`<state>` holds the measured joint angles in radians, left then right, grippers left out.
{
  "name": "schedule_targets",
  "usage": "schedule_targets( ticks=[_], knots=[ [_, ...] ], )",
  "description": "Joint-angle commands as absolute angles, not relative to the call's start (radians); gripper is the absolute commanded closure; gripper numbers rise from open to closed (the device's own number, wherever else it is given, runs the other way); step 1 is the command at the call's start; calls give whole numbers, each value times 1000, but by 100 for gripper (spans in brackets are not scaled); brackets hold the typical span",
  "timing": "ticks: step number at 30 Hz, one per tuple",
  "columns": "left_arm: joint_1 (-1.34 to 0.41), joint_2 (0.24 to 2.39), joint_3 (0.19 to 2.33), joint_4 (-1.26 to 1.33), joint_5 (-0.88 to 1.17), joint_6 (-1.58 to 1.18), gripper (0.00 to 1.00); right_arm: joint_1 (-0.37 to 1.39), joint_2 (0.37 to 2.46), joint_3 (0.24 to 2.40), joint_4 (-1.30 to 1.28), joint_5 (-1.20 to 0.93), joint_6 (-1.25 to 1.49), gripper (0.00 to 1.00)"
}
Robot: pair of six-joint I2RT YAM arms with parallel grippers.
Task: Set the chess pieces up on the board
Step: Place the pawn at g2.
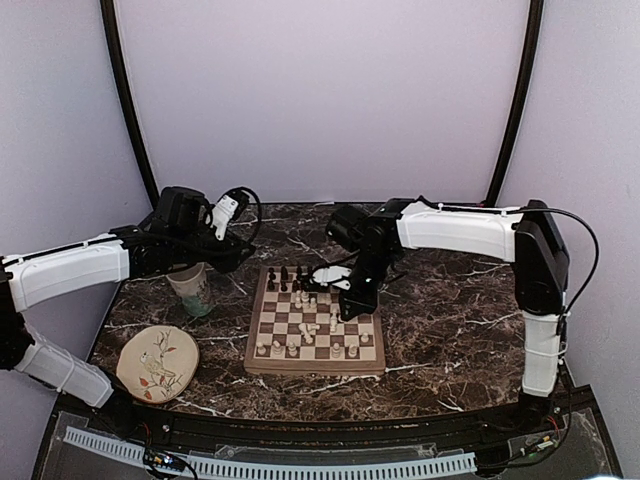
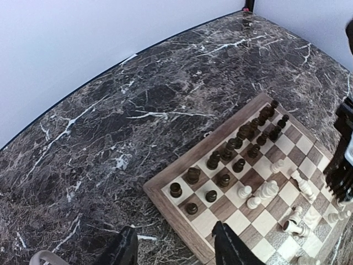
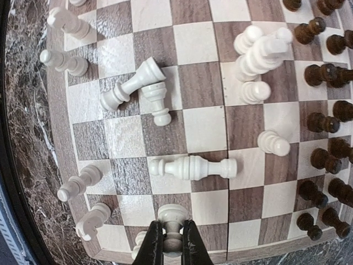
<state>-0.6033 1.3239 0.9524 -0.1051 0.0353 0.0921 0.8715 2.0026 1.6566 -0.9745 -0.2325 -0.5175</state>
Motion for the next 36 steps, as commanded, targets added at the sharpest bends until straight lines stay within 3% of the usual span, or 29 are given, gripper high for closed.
schedule_targets(
  ticks=[1,36],
  knots=[
    [-569,1268,923,29,59,41,51,910,2029,1700,-1034,-155,-553,100],
    [-569,1252,857,80,117,31,51,979,2123,1712,-1133,-82,-603,100]
  ],
)
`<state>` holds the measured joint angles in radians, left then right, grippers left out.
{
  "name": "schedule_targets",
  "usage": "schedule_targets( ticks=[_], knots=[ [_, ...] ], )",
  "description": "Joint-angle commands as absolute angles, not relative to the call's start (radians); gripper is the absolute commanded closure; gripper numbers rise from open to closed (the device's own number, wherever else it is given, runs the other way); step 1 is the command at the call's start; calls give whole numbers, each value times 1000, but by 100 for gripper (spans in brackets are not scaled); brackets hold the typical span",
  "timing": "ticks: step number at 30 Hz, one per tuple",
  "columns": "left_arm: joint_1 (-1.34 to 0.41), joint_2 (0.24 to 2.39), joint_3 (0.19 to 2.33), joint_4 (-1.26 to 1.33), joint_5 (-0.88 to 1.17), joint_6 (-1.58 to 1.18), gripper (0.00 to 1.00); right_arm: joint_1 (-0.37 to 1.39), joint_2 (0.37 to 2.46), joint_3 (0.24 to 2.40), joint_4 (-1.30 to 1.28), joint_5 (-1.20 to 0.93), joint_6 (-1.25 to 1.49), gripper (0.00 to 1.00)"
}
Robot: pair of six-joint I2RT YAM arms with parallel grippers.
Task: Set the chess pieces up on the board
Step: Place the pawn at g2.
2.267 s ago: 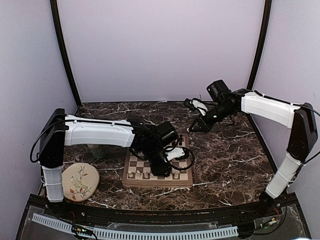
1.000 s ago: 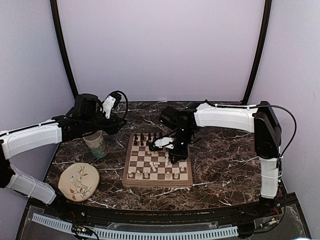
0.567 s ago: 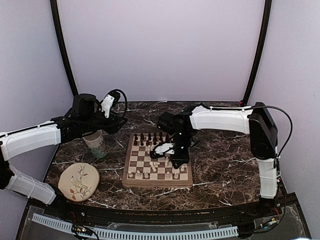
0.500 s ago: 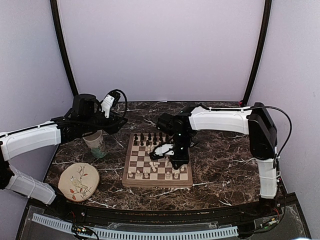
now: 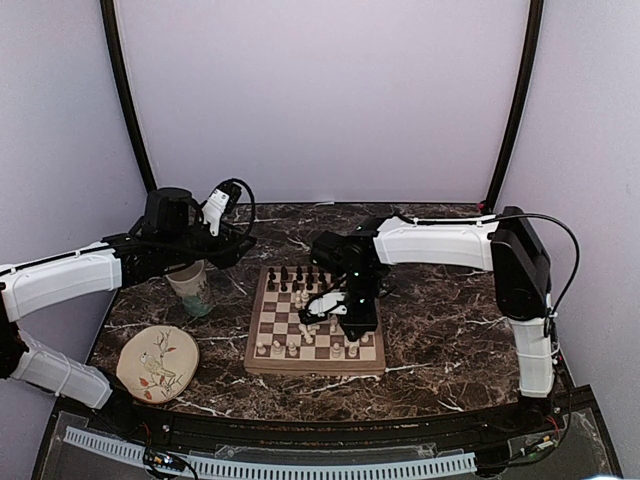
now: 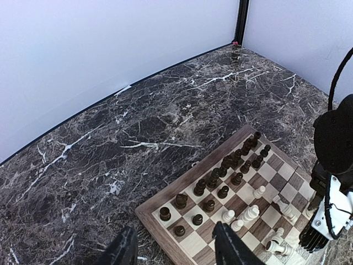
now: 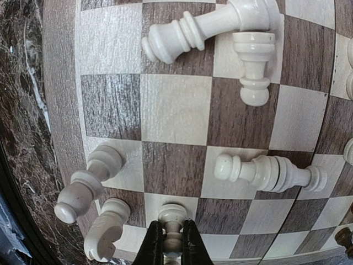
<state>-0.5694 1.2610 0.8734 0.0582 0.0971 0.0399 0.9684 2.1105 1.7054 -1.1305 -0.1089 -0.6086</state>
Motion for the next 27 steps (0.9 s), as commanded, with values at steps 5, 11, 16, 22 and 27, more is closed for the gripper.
schedule_targets(
  ticks=[5,11,16,22,27],
  knots=[
    [-569,1256,859,78,125,29,51,979,2123,1705,-1131,-78,-603,95],
    [-569,1259,860,77,130,29,51,979,2115,1701,-1128,-83,-604,81],
    [-569,1262,861,77,136,31,51,979,2110,1707,-1128,-93,-602,79],
    [-569,1267,862,75,140,31,51,979,2109,1721,-1141,-124,-605,79],
    [-569,1269,862,74,144,32,51,979,2108,1717,-1144,-123,-607,79]
  ],
)
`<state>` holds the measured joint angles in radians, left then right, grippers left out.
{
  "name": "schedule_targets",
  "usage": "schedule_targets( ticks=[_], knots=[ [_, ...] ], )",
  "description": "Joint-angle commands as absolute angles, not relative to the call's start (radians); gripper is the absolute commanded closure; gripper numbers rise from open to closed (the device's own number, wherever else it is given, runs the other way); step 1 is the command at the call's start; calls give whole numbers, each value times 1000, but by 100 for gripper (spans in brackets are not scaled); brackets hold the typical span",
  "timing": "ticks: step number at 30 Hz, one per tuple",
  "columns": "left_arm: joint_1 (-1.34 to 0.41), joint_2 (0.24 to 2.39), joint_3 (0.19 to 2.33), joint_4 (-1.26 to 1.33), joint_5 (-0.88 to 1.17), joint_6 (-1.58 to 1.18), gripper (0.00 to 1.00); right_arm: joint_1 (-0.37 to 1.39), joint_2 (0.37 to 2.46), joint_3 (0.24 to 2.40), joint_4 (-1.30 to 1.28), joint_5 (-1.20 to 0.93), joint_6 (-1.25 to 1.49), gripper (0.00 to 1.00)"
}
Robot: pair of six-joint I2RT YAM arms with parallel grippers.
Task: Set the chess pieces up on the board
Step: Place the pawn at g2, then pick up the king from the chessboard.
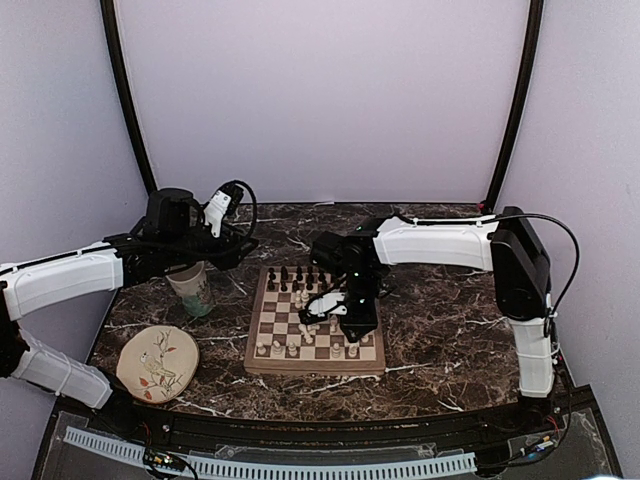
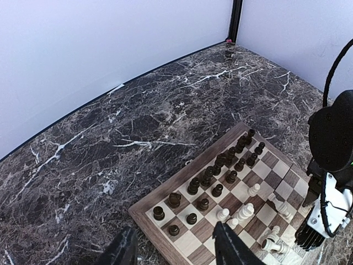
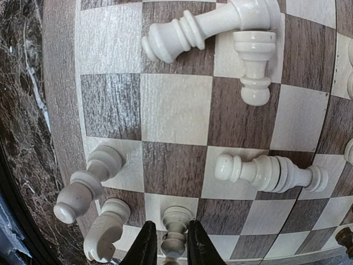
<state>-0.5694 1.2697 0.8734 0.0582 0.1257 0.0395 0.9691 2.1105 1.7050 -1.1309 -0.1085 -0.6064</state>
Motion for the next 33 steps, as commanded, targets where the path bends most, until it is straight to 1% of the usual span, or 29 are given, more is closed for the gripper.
schedule_targets(
  ticks=[1,2,4,6,16,23,28,33],
  knots=[
    [-569,1269,862,74,146,32,51,979,2108,1715,-1143,-122,-606,79],
    [-568,1269,862,74,146,32,51,979,2106,1714,-1141,-119,-604,79],
    [-569,1269,862,74,148,32,51,979,2102,1714,-1138,-114,-601,72],
    [-568,1269,864,72,149,32,51,979,2093,1716,-1134,-110,-599,69],
    [-568,1271,864,71,149,32,51,959,2028,1763,-1144,-115,-597,68],
    [-569,1296,870,55,188,49,51,904,1950,1782,-1151,-136,-598,68],
    [-574,1358,900,-3,246,61,54,793,1820,1659,-1090,-229,-615,68],
    [-609,1427,976,-93,311,81,58,594,1658,1417,-951,-401,-608,69]
  ],
)
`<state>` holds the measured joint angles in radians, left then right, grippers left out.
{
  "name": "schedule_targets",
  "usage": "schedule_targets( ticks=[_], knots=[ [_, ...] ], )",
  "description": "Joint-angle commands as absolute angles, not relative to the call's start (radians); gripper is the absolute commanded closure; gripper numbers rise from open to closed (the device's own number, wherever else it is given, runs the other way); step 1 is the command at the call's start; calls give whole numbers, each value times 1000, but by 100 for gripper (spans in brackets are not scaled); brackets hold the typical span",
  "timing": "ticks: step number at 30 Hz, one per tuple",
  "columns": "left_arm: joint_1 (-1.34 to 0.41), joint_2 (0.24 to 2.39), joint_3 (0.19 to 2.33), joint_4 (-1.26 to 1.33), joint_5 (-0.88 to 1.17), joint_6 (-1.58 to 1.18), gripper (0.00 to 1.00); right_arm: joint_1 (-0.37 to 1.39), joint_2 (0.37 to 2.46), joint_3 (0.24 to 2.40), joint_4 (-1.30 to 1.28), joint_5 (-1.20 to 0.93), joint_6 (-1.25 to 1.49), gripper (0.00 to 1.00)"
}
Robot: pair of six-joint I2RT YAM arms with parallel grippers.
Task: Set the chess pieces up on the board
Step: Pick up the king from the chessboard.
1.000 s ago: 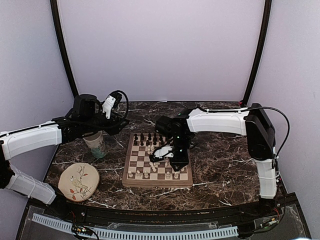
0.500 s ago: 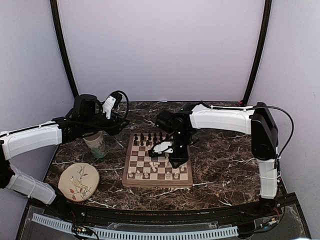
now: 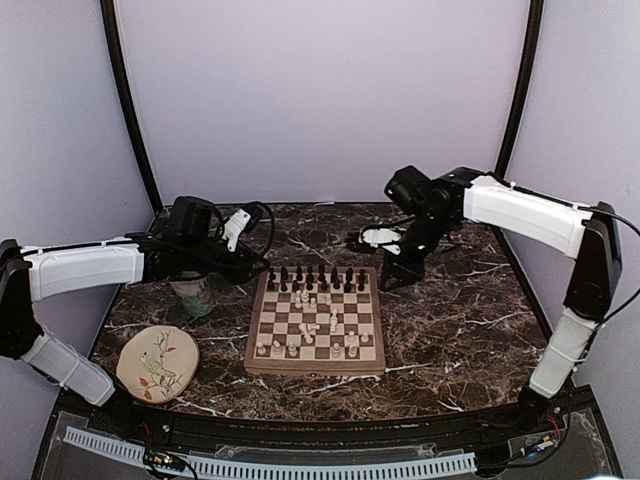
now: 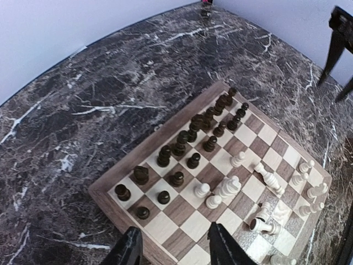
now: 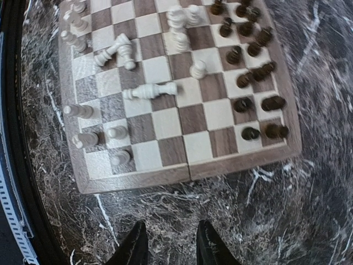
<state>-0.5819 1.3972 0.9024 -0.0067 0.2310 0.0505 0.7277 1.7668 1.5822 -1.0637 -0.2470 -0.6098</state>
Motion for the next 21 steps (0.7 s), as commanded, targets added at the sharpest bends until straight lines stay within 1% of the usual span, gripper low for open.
schedule_targets(
  ticks=[1,7,10,15,21],
  knots=[
    [-642,1444,989,-115,314,89,58,561,1617,1362,-916,-428,-607,69],
    [-722,1553,1057,-205,295,123,58,406,1413,1069,-687,-554,-557,68],
    [-739,1610,1124,-264,222,90,58,329,1351,970,-598,-652,-525,67],
    [-759,1692,1223,-356,148,14,57,238,1281,933,-569,-688,-514,64],
    [-795,1721,1265,-380,138,-8,57,221,1280,924,-560,-652,-534,63]
  ],
)
